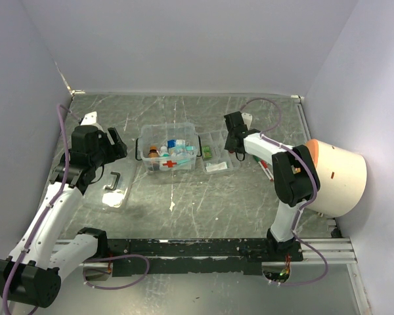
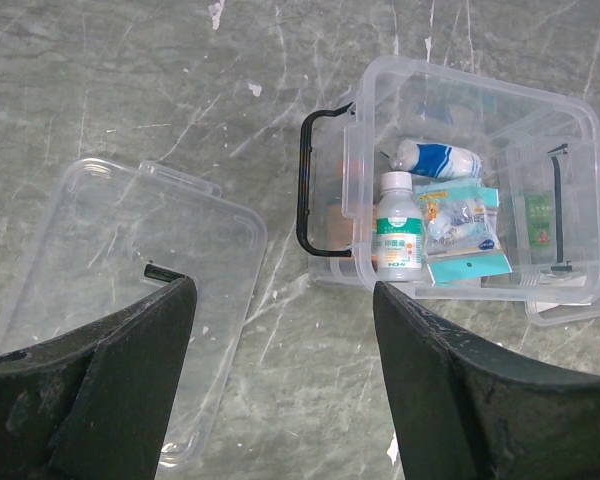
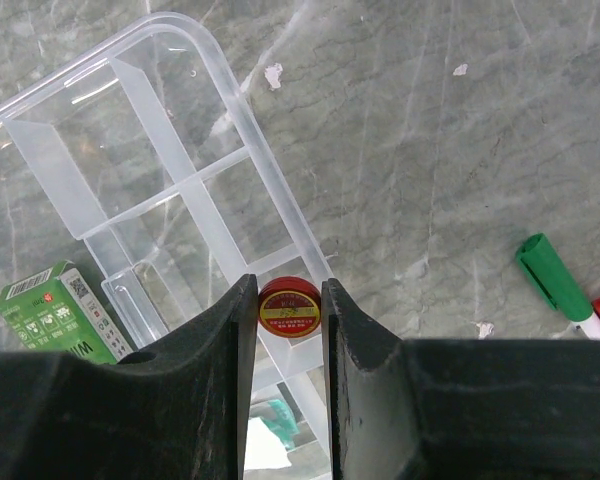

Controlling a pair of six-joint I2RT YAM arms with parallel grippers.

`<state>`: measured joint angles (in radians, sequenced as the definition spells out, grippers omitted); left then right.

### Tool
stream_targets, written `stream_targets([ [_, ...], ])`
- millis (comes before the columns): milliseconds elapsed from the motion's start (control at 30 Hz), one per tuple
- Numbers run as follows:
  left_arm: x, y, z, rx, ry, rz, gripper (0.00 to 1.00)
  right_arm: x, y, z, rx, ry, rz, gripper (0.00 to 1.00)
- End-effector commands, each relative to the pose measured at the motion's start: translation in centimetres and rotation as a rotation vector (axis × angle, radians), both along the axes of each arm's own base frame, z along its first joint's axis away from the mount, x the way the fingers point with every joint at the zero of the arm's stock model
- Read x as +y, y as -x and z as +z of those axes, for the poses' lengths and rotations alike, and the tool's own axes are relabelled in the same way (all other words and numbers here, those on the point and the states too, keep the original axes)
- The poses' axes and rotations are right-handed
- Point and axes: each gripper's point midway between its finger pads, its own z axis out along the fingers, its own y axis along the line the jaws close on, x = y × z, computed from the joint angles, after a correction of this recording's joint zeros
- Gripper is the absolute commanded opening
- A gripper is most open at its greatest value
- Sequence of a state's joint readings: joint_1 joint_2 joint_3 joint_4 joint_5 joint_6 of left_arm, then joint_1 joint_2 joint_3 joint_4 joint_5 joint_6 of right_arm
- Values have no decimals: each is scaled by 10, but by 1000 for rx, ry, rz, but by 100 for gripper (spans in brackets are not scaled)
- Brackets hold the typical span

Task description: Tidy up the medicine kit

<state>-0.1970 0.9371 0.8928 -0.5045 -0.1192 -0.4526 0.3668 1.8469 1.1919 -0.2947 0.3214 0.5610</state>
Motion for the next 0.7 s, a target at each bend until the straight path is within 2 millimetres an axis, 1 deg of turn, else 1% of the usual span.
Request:
stream_targets([
  [0,-1,-5,9,-35,11,-5,82,0,-2,-1,-3,-14,9,23],
  [367,0,-6,9,-36,10,-4,82,5,5,5,25,-57,37,32],
  [433,0,-6,10,-37,11,-2,82,6,6,9,27,-63,39,36],
  [567,0,-6,10,-39,13,-3,82,8,4,21,-1,-77,57,47],
  [667,-1,-6,11,-39,14,-3,82,7,4,30,-13,-68,57,50],
])
